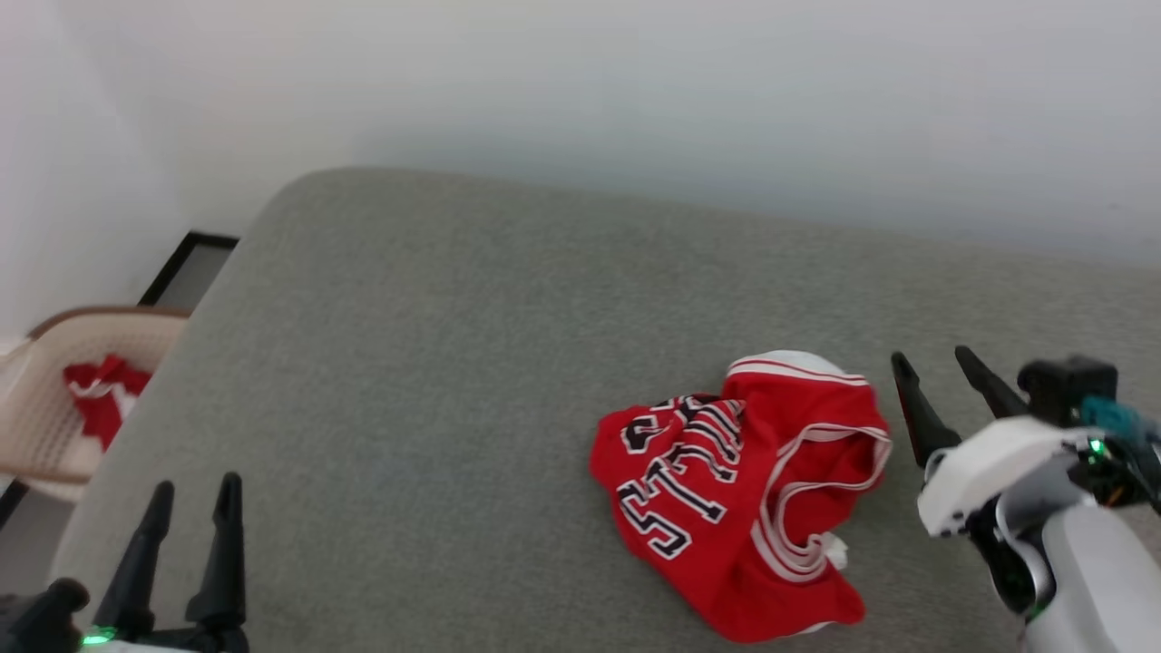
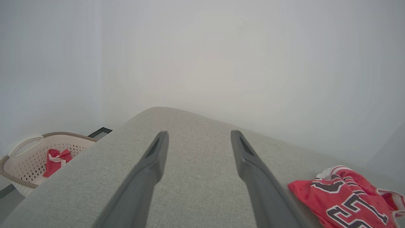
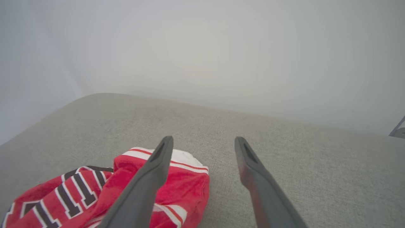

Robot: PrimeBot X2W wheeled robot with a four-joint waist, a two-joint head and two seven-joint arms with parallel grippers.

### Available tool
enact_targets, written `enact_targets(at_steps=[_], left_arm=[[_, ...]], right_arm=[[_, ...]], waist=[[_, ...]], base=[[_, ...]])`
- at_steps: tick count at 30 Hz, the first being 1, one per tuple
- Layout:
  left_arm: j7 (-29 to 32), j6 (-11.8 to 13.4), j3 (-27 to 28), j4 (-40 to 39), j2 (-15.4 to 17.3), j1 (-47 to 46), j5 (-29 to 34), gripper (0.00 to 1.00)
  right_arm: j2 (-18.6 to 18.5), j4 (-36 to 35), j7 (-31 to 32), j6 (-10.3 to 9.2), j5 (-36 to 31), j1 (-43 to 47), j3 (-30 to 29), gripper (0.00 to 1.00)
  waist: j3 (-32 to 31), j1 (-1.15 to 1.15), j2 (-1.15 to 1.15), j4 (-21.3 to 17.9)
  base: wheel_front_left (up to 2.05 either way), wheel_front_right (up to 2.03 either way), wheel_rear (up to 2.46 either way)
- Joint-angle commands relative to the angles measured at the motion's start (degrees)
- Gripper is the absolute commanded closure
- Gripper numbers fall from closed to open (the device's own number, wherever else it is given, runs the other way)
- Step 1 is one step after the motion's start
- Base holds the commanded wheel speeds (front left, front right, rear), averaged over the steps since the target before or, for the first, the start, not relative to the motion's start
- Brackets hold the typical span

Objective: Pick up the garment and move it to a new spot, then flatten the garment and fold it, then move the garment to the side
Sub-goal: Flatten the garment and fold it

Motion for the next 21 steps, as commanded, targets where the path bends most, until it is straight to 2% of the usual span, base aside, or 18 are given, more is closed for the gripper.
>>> enact_targets(at_steps=[1,7,17,21], left_arm=[[0.02,-0.56,0.12,0.16,-0.65,-1.26,0.4,0.0],[0.02,-1.9,-0.77,1.67,-2.63,-3.58,1.69,0.0],[0.02,-2.39,-2.93,3.96,-4.46,-7.73,1.42,0.0],[0.01,-2.41,-4.4,4.63,-4.27,-8.96,0.72,0.0]], right_arm=[[-0.3,1.19,0.81,-0.08,0.54,-1.82,0.62,0.0],[-2.33,8.61,7.63,-0.08,2.17,-8.66,4.38,0.0],[-5.35,21.09,21.43,-0.08,4.61,-18.99,8.97,0.0],[-4.81,25.25,25.98,-0.08,7.03,-22.06,9.84,0.0]], waist=[[2.95,0.0,0.0,3.28],[5.18,0.0,0.0,6.48],[8.89,0.0,0.0,10.37],[10.19,0.0,0.0,11.4]], base=[[0.0,0.0,0.0],[0.0,0.0,0.0],[0.0,0.0,0.0],[0.0,0.0,0.0]])
